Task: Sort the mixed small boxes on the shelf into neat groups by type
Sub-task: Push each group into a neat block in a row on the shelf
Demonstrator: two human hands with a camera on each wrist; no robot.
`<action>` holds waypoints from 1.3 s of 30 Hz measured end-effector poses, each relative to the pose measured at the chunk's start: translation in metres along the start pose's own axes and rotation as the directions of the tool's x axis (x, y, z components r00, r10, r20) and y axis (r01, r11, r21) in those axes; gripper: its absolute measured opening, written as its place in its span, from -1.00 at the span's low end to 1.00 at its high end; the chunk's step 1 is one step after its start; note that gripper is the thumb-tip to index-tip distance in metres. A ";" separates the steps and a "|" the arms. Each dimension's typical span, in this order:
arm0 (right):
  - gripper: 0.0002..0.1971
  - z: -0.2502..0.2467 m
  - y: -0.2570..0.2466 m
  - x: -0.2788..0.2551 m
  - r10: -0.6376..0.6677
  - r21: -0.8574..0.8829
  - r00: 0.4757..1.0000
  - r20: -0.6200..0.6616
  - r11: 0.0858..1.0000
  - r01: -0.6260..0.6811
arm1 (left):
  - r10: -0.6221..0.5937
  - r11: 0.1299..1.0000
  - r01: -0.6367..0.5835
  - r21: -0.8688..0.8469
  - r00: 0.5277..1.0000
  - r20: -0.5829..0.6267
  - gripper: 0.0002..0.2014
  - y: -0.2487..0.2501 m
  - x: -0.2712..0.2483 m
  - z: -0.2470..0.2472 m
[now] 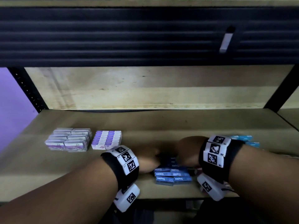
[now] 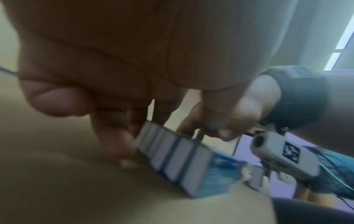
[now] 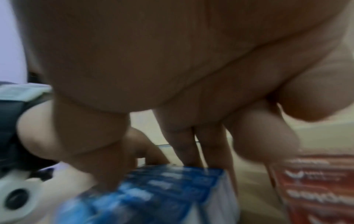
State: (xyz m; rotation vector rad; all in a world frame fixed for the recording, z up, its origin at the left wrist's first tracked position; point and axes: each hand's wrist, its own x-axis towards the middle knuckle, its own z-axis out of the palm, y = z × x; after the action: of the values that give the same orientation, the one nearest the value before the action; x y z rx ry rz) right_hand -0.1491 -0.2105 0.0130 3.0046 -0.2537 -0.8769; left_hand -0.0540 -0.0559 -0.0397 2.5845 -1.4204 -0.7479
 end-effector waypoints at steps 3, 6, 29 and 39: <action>-0.57 0.005 -0.007 -0.010 -0.019 0.001 0.999 0.051 1.000 0.019 | 0.016 1.000 -0.017 -0.007 1.000 -0.023 -0.55 0.007 -0.009 0.011; -0.42 0.015 -0.016 -0.014 -0.019 -0.079 0.999 0.037 0.997 0.022 | 0.040 0.999 -0.040 -0.007 0.999 -0.012 -0.27 0.011 -0.018 0.018; -0.31 0.062 -0.065 0.015 -0.007 0.177 0.987 -0.158 0.984 0.036 | -0.156 0.987 0.160 0.008 0.973 -0.171 -0.18 -0.019 -0.053 0.038; -0.21 0.067 -0.060 0.017 0.024 0.228 0.981 -0.192 0.973 0.020 | -0.166 0.984 0.152 -0.097 0.973 -0.163 -0.20 -0.018 -0.044 0.044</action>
State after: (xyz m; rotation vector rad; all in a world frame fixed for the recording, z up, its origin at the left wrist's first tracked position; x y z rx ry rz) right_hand -0.1612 -0.1505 -0.0552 3.2713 -0.3794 -0.5845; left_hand -0.0804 -0.0036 -0.0676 2.6477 -1.1205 -0.5739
